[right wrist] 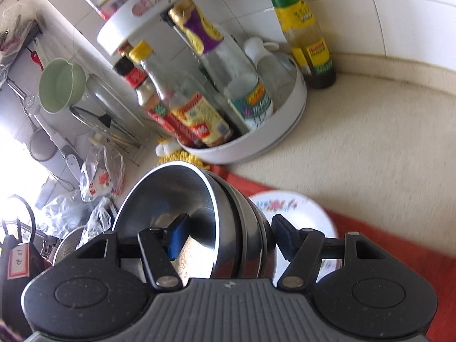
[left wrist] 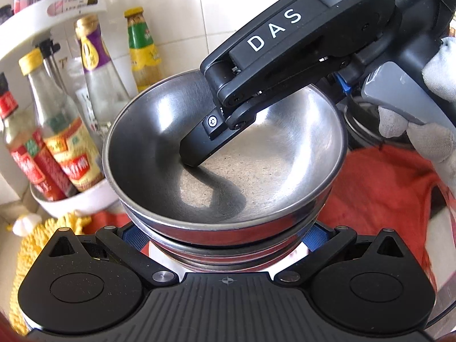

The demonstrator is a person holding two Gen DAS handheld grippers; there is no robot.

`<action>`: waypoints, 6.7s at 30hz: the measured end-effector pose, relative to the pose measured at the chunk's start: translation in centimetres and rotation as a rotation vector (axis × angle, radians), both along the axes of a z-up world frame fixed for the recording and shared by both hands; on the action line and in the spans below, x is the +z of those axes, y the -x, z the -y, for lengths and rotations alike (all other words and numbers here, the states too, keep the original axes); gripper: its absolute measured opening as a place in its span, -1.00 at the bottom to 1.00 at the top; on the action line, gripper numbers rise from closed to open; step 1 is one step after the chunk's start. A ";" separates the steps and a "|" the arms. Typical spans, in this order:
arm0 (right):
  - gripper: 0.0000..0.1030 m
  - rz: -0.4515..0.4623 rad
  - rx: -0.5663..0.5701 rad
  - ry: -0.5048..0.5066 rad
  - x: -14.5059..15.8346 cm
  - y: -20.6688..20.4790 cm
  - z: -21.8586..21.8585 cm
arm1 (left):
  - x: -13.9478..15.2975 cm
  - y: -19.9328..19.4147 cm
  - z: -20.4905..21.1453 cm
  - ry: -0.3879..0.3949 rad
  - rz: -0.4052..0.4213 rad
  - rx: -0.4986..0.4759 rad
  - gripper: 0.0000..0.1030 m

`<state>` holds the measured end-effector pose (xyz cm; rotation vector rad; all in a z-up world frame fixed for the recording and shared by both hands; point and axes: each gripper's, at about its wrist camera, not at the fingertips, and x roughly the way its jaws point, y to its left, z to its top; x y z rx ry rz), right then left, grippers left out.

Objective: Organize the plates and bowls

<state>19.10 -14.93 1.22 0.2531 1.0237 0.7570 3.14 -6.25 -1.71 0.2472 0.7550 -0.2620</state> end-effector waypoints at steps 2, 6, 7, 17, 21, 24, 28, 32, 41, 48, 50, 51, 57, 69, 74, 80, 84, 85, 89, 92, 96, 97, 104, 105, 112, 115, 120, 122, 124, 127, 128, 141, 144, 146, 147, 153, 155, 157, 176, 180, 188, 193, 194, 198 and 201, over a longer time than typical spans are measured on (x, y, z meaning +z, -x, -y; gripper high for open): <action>0.18 -0.006 -0.007 0.008 -0.6 0.7 -0.3 | -0.4 0.6 -0.4 0.003 -0.011 -0.003 1.00; 0.18 -0.013 -0.019 0.030 -1.7 1.4 -0.8 | -1.7 1.1 -0.9 -0.002 -0.035 -0.010 1.00; 0.18 -0.012 -0.023 0.034 -1.9 1.5 -0.9 | -2.0 1.2 -1.0 -0.004 -0.042 -0.012 1.00; 0.18 -0.021 -0.088 0.059 -4.3 0.6 -0.4 | -4.5 0.4 -1.0 -0.036 -0.100 0.008 0.98; 0.18 0.001 -0.109 0.062 -4.2 0.6 0.2 | -3.5 1.0 -1.6 -0.043 -0.053 0.017 0.97; 0.18 0.009 -0.108 0.049 -3.7 0.8 0.3 | -2.9 0.9 -2.0 -0.033 -0.050 0.027 0.99; 0.18 0.034 -0.088 0.067 -3.2 1.3 0.0 | -3.1 1.5 -2.1 -0.045 -0.061 0.029 1.00; 0.18 0.039 -0.071 0.119 -3.5 1.7 -0.5 | -3.1 1.7 -2.3 -0.027 -0.059 0.021 1.00; 0.19 0.011 -0.048 0.142 -4.3 2.2 -0.6 | -3.3 2.6 -3.4 0.012 -0.067 0.026 1.00; 0.20 0.043 0.010 0.153 -3.2 3.2 -1.5 | -3.3 2.9 -4.5 0.075 -0.046 0.059 1.00; 0.20 0.041 0.034 0.164 -3.1 3.6 -1.9 | -3.3 3.2 -5.0 0.108 -0.038 0.069 1.00; 0.20 0.037 0.048 0.168 -3.1 3.8 -2.0 | -3.5 3.3 -5.2 0.118 -0.040 0.069 1.00; 0.20 0.041 0.086 0.242 -3.0 4.6 -2.3 | -4.1 4.0 -5.6 0.155 -0.052 0.063 1.00; 0.23 0.132 0.110 0.331 -2.2 4.3 -3.3 | -6.1 -0.3 -3.2 0.133 0.001 0.050 0.93; 0.22 0.097 0.138 0.349 -2.6 3.9 -3.0 | -5.9 -1.0 -2.4 0.120 -0.049 0.059 0.92; 0.22 0.127 0.129 0.271 -1.0 4.1 -1.9 | -5.2 3.1 -5.0 0.149 -0.002 0.039 0.99; 0.22 0.172 0.064 0.246 -0.3 2.2 -2.0 | -5.3 3.6 -5.6 0.186 0.003 0.059 0.99; 0.22 0.168 0.062 0.252 -0.5 1.5 -2.4 | -5.3 3.7 -5.7 0.192 0.004 0.064 0.99; 0.22 0.119 0.084 0.293 -2.4 0.6 -3.7 | -5.1 4.1 -5.6 0.194 0.002 0.082 0.99; 0.22 0.109 0.093 0.264 -2.5 1.0 -3.4 | -4.6 4.4 -6.1 0.190 -0.006 0.093 0.99; 0.22 0.153 0.062 0.224 -0.8 2.4 -2.4 | -3.5 5.5 -7.0 0.204 -0.013 0.120 1.00; 0.22 0.170 0.045 0.218 -0.4 3.1 -2.1 | -3.0 5.7 -7.3 0.210 -0.012 0.127 1.00; 0.25 0.265 -0.115 0.204 0.7 9.2 0.2 | -0.3 7.6 -9.1 0.242 0.028 0.179 1.00; 0.26 0.279 -0.133 0.210 0.6 10.3 0.3 | -0.2 7.6 -9.2 0.247 0.027 0.191 1.00; 0.37 0.343 -0.254 0.207 -0.5 16.1 0.4 | 0.5 7.6 -9.8 0.236 0.026 0.329 1.00; 0.40 0.325 -0.272 0.194 -0.8 17.1 0.5 | 0.9 7.9 -9.7 0.239 0.033 0.353 1.00; 0.42 0.320 -0.340 0.186 -0.8 17.6 0.8 | 1.4 8.5 -9.0 0.203 0.054 0.382 1.00; 0.43 0.327 -0.357 0.193 -0.7 17.8 0.8 | 1.6 8.8 -8.7 0.198 0.066 0.385 1.00; 0.44 0.336 -0.374 0.211 -0.7 18.0 0.8 | 1.8 9.0 -8.4 0.192 0.072 0.388 1.00; 0.45 0.343 -0.386 0.234 -0.8 18.1 0.6 | 1.9 9.2 -8.0 0.191 0.076 0.397 1.00; 0.45 0.345 -0.390 0.242 -0.8 18.1 0.5 | 1.9 9.3 -7.9 0.192 0.075 0.399 1.00; 0.49 0.330 -0.414 0.263 -1.4 18.2 0.6 | 2.3 9.6 -6.4 0.150 0.093 0.394 1.00; 0.49 0.331 -0.415 0.264 -1.4 18.2 0.6 | 2.3 9.5 -6.3 0.144 0.093 0.396 1.00; 0.49 0.334 -0.418 0.268 -1.4 18.2 0.6 | 2.3 9.5 -6.3 0.144 0.094 0.396 1.00; 0.49 0.335 -0.420 0.270 -1.4 18.2 0.6 | 2.3 9.4 -6.3 0.143 0.092 0.397 1.00; 0.49 0.327 -0.427 0.272 -1.5 18.2 0.7 | 2.3 9.3 -6.0 0.127 0.090 0.401 1.00; 0.49 0.321 -0.428 0.276 -1.6 18.2 0.7 | 2.3 9.3 -5.9 0.122 0.087 0.402 1.00; 0.49 0.317 -0.428 0.281 -1.6 18.3 0.7 | 2.2 9.4 -5.8 0.116 0.080 0.405 1.00; 0.49 0.274 -0.417 0.300 -2.2 19.4 0.4 | 1.5 10.1 -5.9 0.109 0.010 0.422 0.99; 0.49 0.270 -0.416 0.302 -2.3 19.4 0.4 | 1.5 10.2 -5.8 0.107 0.008 0.420 0.98; 0.49 0.265 -0.417 0.302 -2.3 19.5 0.5 | 1.5 10.2 -5.7 0.112 -0.002 0.416 0.97; 0.49 0.262 -0.415 0.305 -2.5 19.5 0.5 | 1.4 10.3 -5.6 0.115 -0.008 0.420 0.97; 0.49 0.260 -0.414 0.303 -2.5 19.5 0.6 | 1.4 10.3 -5.6 0.113 -0.006 0.421 0.97; 0.50 0.261 -0.413 0.305 -2.5 19.4 0.6 | 1.3 10.4 -5.7 0.124 -0.011 0.420 0.96; 0.50 0.258 -0.413 0.310 -2.6 19.4 0.5 | 1.3 10.3 -5.6 0.111 -0.013 0.422 0.95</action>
